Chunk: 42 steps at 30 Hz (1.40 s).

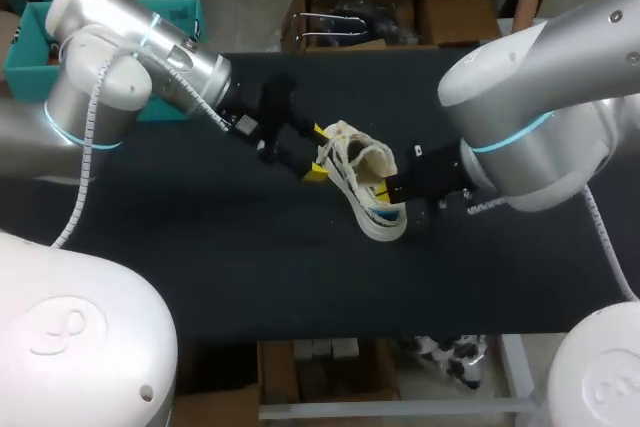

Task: Open the shoe tongue, take the insole out of the shoe, put the insole back into the shoe, and pack the shoe into the shoebox

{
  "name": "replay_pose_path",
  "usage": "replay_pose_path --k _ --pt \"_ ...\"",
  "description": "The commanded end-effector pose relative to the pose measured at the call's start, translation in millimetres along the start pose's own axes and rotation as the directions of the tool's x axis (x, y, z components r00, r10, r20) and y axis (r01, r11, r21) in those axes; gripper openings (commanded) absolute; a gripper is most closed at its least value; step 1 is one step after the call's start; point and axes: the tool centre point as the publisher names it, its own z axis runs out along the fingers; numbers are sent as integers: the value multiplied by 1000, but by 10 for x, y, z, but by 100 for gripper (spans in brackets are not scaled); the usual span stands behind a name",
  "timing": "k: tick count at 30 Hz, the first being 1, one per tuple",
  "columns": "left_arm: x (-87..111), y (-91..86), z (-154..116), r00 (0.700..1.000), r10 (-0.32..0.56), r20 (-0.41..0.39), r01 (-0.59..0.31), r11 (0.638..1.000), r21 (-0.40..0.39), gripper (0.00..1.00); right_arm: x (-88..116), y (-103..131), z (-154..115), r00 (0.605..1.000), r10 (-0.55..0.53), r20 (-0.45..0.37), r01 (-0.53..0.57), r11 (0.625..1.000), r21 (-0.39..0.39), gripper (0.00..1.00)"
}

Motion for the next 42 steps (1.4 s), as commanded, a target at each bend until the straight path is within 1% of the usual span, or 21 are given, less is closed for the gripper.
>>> replay_pose_path --k 1,4,6,9,11,15,17,18,23,25,27,29,30,34,35,36,38,40,41,42 --pt "23 50 -142 998 -55 33 55 998 -9 100 97 105 273 999 1 45 -2 1000 18 0" --pt "15 83 -220 991 -116 62 118 993 -20 100 85 128 345 999 0 48 -1 1000 22 0" --pt "16 98 -264 987 -151 62 153 988 -30 100 63 154 381 999 -1 44 0 1000 26 0" --pt "27 95 -324 982 -178 56 179 983 -26 100 13 207 444 999 8 39 -9 1000 24 0" --pt "36 89 -364 981 -184 65 186 982 -24 100 -38 246 492 999 14 31 -15 999 36 0" --pt "62 76 -409 980 -186 68 188 982 -29 100 -134 293 567 999 39 29 -39 999 18 0" --pt "68 76 -416 980 -188 70 191 981 -32 100 -178 312 602 999 41 28 -41 999 23 0" --pt "69 79 -421 979 -189 71 191 981 -33 100 -198 320 625 998 55 44 -55 999 1 0" --pt "72 106 -421 976 -209 61 211 977 -35 100 -261 373 668 997 62 52 -62 998 2 0" --pt "72 110 -421 973 -223 63 226 973 -41 100 -238 346 577 998 44 33 -45 999 11 0" --pt "60 98 -434 968 -237 81 241 969 -46 100 -191 314 463 999 24 31 -24 1000 1 0" --pt "55 91 -438 965 -250 78 254 966 -44 100 -150 299 345 1000 0 27 0 1000 1 0" --pt "52 88 -432 960 -265 88 270 962 -48 100 -120 292 240 1000 -25 18 25 1000 10 0" --pt "97 134 -375 945 -315 92 322 944 -70 100 -34 277 -30 996 -93 17 92 995 23 0" --pt "111 142 -370 940 -328 96 335 939 -72 100 -16 286 -84 994 -110 19 110 993 32 0" --pt "142 154 -355 934 -342 103 350 934 -73 100 5 308 -153 991 -136 14 135 989 59 0" --pt "197 170 -355 924 -368 105 376 924 -68 100 36 344 -236 987 -158 25 156 985 72 0" --pt "272 198 -355 911 -393 128 406 907 -107 100 80 378 -350 974 -222 41 213 964 157 0" --pt "272 198 -355 911 -393 128 406 907 -107 100 104 380 -407 963 -261 60 244 947 209 31" --pt "272 198 -355 911 -393 128 406 907 -107 100 126 365 -476 950 -302 82 272 926 262 94"
